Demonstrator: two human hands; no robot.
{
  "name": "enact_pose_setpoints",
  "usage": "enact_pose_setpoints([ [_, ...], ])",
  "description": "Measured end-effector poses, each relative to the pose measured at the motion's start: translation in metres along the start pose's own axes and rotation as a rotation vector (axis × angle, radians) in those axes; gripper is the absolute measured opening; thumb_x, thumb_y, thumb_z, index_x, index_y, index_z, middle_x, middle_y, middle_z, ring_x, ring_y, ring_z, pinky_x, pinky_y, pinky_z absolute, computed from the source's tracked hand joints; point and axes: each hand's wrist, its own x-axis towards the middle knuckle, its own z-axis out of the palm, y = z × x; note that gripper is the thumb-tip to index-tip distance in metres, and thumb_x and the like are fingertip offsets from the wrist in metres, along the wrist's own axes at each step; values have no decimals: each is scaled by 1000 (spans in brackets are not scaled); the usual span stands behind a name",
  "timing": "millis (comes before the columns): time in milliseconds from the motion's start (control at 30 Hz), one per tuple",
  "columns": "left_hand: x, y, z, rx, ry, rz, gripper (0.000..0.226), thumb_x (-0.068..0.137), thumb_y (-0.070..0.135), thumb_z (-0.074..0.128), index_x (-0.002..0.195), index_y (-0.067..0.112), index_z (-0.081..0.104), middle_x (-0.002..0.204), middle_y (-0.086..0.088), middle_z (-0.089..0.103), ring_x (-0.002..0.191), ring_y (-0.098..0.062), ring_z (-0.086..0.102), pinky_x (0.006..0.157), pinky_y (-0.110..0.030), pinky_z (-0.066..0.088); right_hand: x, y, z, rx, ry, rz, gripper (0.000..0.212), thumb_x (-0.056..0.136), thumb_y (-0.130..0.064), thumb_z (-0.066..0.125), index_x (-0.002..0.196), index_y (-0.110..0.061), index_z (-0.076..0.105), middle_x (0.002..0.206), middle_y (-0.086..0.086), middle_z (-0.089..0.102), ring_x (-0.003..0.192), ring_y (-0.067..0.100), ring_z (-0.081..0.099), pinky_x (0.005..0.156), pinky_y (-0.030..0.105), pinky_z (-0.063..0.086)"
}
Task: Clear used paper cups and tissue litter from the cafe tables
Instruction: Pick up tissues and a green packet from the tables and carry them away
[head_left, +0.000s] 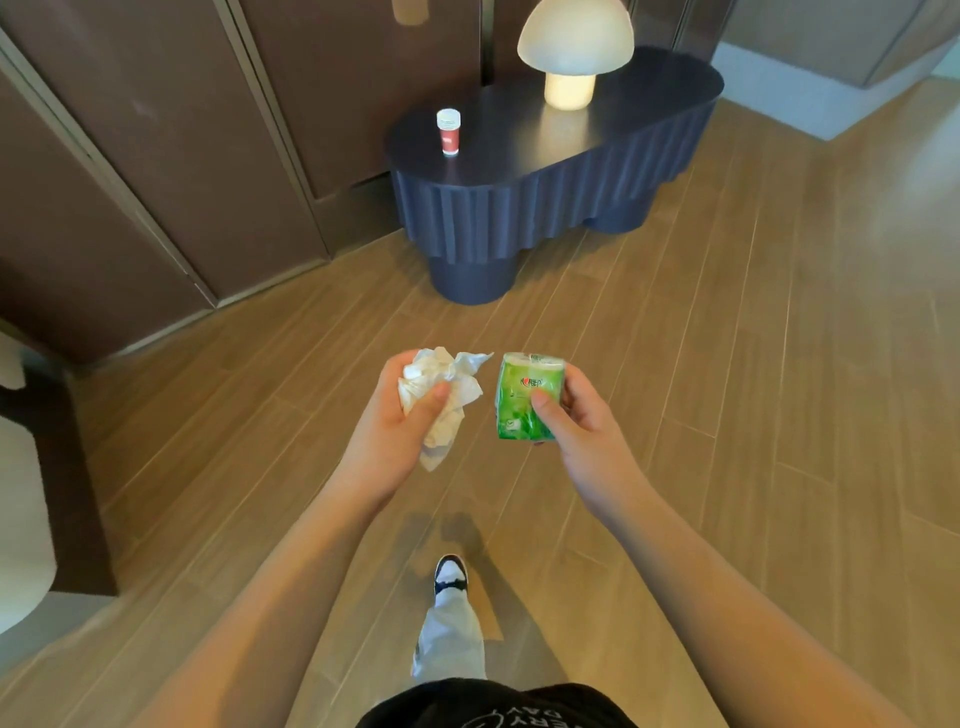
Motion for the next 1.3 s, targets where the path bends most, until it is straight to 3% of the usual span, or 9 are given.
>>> enact_pose_setpoints([
  [167, 93, 4, -25, -27, -38, 7, 19, 102, 27, 62, 118, 35, 55, 90, 23, 71, 82, 5, 67, 68, -16, 52, 99, -11, 21, -17, 12, -4, 26, 105, -14, 51, 126, -26, 58, 105, -13, 73, 94, 5, 69, 69, 20, 53],
  [267, 151, 15, -35, -36, -83, 11, 18, 102, 26, 62, 117, 32, 56, 90, 21, 72, 81, 4, 67, 68, -16, 53, 157, -25, 28, 6, 25, -32, 26, 104, -11, 52, 127, -22, 58, 110, -11, 73, 101, 6, 69, 76, 19, 54],
  [467, 251, 31, -41, -9, -110, 13, 20, 93, 49, 63, 112, 48, 57, 96, 25, 70, 85, 6, 69, 68, -12, 52, 245, -35, 22, 18, 77, -30, 29, 104, -11, 51, 132, -14, 56, 113, -10, 72, 105, 6, 67, 81, 21, 53],
  [733, 387, 26, -28, -14, -101, -4, 20, 85, 60, 67, 103, 62, 58, 99, 23, 71, 88, 0, 71, 70, -17, 55, 379, -31, -1, 15, 84, -11, 25, 104, -13, 52, 127, -20, 56, 109, -12, 73, 101, 4, 69, 74, 19, 54],
  [933, 513, 33, 3, -15, -47, -21, 35, 85, 47, 68, 117, 42, 56, 109, 12, 68, 96, -6, 69, 76, -25, 59, 502, -31, -36, 60, 75, 23, 26, 103, -11, 53, 128, -17, 54, 110, -14, 74, 101, 3, 70, 74, 18, 55],
  [1100, 610, 55, 30, 59, -2, 9, 32, 94, 32, 74, 112, 46, 52, 106, 20, 65, 100, -1, 66, 73, -20, 57, 600, -58, -77, 49, 87, 10, 26, 102, -15, 56, 127, -19, 57, 116, -7, 73, 106, 8, 70, 80, 20, 55],
  [1167, 644, 67, 39, 83, -17, 80, 28, 92, 24, 76, 106, 39, 58, 101, 12, 67, 91, -1, 68, 71, -20, 56, 632, -67, -86, 47, 95, -2, 25, 101, -14, 57, 126, -18, 59, 115, -5, 74, 106, 10, 70, 80, 20, 56],
  [1233, 674, 72, 46, 59, -62, 138, 22, 89, 24, 73, 108, 18, 64, 97, -6, 68, 88, -10, 69, 69, -24, 55, 661, -71, -89, 40, 90, 4, 24, 101, -15, 58, 125, -20, 60, 116, -5, 74, 107, 11, 71, 80, 20, 56],
  [1300, 701, 72, 47, 54, -29, 99, 56, 82, 42, 73, 124, 9, 55, 111, -5, 67, 99, -8, 69, 75, -21, 56, 688, -69, -89, 30, 76, 16, 23, 101, -15, 57, 123, -22, 60, 116, -6, 74, 107, 11, 71, 80, 20, 56],
])
